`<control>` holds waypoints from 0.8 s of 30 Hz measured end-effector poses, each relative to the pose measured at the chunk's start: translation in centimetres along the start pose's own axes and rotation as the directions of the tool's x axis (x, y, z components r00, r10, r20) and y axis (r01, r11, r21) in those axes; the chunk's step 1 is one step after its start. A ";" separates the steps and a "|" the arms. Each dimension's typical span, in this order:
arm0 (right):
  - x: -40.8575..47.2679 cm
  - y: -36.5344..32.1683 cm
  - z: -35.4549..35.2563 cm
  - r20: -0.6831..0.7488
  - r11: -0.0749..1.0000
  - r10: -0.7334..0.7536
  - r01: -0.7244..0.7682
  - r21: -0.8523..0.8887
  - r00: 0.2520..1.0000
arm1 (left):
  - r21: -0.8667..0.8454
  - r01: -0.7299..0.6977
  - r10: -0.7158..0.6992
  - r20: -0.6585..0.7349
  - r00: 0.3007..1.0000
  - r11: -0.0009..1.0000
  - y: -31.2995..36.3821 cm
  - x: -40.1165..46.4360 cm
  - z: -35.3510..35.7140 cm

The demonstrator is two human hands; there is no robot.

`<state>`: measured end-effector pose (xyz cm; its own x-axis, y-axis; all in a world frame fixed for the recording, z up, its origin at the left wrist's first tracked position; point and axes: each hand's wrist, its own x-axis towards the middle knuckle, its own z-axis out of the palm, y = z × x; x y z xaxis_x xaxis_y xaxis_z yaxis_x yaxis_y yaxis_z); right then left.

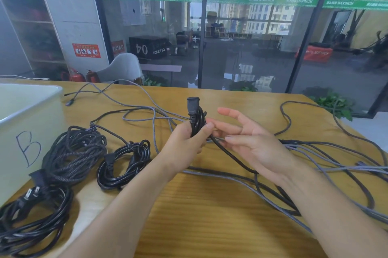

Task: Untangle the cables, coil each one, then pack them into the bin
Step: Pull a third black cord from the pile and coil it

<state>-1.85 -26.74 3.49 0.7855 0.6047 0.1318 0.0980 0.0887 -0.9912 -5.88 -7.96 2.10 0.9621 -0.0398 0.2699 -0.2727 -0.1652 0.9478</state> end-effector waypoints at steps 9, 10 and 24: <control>-0.9 0.2 0.4 0.024 0.503 -0.065 0.054 -0.863 0.998 | -0.123 0.080 -0.113 -0.291 0.950 0.989 0.1 0.5 -1.2; -1.0 0.2 0.5 0.062 0.516 -0.008 0.057 -0.855 0.998 | -0.142 0.071 -0.113 -0.308 0.945 0.987 0.2 0.5 -1.4; 0.4 3.4 1.3 0.273 0.476 -0.019 0.249 -0.843 0.962 | -0.388 0.027 -0.033 -0.008 0.999 0.921 1.8 -0.3 -0.1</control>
<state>-1.99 -25.12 0.19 0.5868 0.7960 0.1487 0.7575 -0.4746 -0.4483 -6.62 -8.14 3.74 0.9705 -0.0260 0.2398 -0.2276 0.2295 0.9463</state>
